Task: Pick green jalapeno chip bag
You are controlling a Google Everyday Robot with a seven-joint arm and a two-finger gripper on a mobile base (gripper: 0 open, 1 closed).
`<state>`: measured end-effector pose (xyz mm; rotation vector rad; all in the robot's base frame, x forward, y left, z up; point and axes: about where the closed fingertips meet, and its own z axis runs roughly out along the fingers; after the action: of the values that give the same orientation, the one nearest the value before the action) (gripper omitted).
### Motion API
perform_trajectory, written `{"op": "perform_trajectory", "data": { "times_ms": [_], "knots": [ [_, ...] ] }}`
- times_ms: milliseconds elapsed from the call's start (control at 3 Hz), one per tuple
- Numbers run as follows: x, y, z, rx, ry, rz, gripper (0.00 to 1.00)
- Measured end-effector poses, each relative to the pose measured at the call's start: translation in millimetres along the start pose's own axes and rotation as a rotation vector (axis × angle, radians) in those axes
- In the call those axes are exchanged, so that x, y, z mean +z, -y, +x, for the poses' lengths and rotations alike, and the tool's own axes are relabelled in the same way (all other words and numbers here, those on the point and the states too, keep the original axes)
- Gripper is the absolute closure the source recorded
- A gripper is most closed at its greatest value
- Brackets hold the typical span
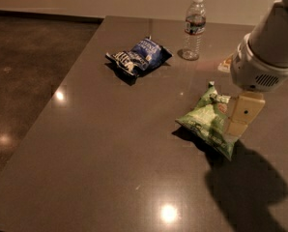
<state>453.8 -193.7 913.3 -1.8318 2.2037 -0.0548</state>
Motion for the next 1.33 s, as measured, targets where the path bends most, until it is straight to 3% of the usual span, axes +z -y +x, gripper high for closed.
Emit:
{"op": "perform_trajectory", "data": {
  "times_ms": [667, 1000, 1333],
  "knots": [
    [54.0, 10.2, -6.7, -0.077, -0.064, -0.053, 0.0],
    [62.2, 11.2, -3.1, -0.09, -0.104, -0.063, 0.18],
    [54.5, 11.4, -5.0, -0.09, -0.1, -0.059, 0.41]
  ]
}}
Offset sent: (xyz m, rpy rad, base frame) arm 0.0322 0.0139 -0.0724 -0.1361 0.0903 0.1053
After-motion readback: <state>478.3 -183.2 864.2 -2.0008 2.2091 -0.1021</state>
